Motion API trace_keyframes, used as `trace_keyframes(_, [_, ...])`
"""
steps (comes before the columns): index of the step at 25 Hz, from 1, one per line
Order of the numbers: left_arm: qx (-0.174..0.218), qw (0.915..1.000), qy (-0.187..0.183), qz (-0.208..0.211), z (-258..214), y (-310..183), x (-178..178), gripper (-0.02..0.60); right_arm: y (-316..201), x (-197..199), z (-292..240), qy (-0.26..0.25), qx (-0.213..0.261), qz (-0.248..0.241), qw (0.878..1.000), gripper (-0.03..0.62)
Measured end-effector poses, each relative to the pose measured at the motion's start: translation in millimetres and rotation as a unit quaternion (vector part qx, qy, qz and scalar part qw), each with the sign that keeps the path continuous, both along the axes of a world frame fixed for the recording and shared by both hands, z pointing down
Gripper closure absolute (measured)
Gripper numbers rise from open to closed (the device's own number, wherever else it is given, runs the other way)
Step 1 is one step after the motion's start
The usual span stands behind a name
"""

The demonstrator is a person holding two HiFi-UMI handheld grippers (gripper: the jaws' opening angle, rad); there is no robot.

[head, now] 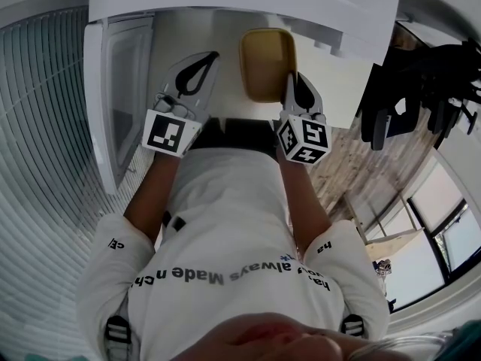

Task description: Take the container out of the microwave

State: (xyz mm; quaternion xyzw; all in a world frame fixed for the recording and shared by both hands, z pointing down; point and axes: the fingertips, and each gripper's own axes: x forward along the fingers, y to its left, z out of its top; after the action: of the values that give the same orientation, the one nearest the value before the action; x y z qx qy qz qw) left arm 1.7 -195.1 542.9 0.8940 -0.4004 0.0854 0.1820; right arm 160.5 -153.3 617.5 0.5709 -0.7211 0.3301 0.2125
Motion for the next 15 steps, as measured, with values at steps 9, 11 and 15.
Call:
trace_keyframes(9, [-0.006,0.9998,-0.005,-0.017,13.0,6.1,-8.3,0.578,10.0,19.7,21.8,0.009,-0.009,0.032,0.999,0.580])
trace_keyframes(11, [-0.008,0.9998,-0.006,-0.019,16.1,7.4,-11.1,0.578,11.7,22.0,25.7,0.009,-0.010,0.038,0.999,0.580])
trace_keyframes(15, [-0.010,0.9996,-0.008,-0.026,20.2,9.6,-16.4,0.578,13.1,27.7,32.8,0.009,-0.010,0.052,0.999,0.580])
